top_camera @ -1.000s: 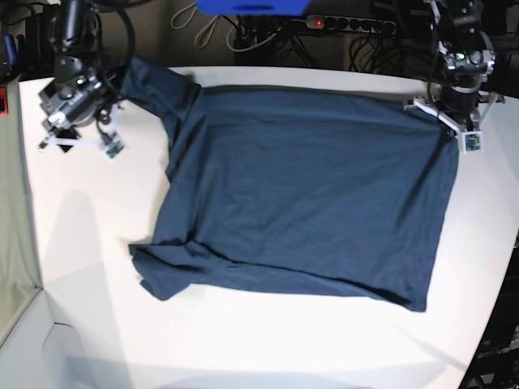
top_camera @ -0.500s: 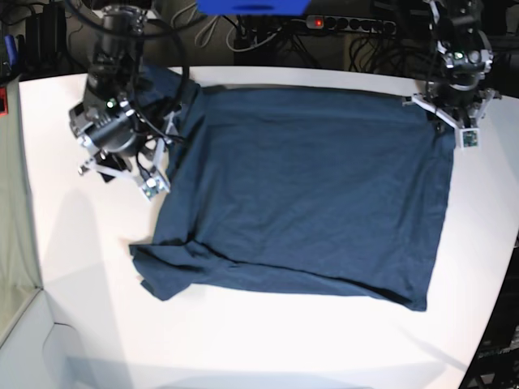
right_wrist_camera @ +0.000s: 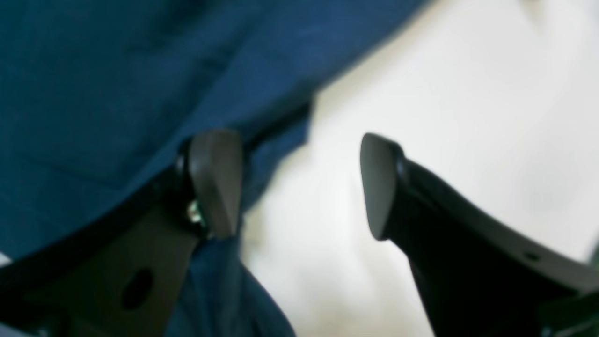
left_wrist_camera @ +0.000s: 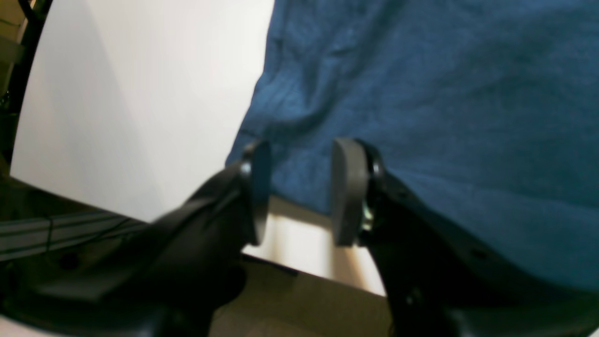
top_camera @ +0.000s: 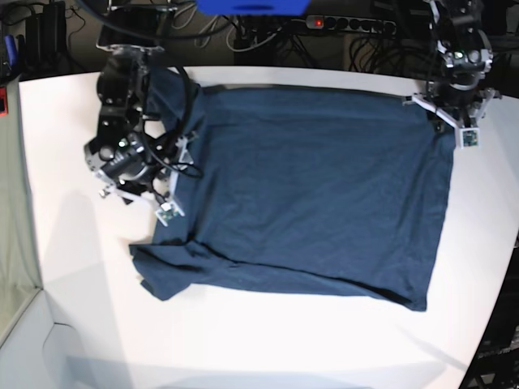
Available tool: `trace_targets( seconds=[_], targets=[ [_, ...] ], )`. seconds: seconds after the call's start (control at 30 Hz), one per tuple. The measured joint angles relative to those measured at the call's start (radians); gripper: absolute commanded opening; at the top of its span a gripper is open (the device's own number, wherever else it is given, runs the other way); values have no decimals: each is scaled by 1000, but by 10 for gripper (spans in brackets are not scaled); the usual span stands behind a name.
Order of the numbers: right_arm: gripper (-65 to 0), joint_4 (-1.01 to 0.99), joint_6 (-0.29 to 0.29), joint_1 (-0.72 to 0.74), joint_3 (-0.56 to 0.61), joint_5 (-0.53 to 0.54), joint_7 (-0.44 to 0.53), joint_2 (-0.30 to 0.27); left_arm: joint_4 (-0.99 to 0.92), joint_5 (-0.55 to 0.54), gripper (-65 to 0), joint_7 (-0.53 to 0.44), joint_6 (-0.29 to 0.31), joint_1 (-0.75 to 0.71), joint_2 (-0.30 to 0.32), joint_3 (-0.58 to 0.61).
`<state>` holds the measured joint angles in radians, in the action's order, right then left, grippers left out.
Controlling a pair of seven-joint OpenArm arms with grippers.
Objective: Layout the t-shirt on the table in an organized manner, then fold the t-shirt properly
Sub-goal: 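Release the shirt with the right gripper and move it along the edge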
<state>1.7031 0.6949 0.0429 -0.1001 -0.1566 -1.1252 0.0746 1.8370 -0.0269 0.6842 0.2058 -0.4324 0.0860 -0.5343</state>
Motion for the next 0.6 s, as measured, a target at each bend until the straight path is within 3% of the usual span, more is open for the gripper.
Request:
trace_targets(
  seconds=[0.2,0.3,0.43,0.6],
  targets=[
    [-254,-78,0,-2,0,-3,55,-3,0,0,-439,0,0,1,0,0],
    [-291,-85,0,-2,0,-3,72,-2,0,-1,-439,0,0,1,0,0],
    [-418,-124,0,3,0,9,102,0,0,0,-439,0,0,9,0,0],
    [-625,-159,0,21,0,23,124,0,-45,-1,-439,-4,0,11,0,0]
  ],
)
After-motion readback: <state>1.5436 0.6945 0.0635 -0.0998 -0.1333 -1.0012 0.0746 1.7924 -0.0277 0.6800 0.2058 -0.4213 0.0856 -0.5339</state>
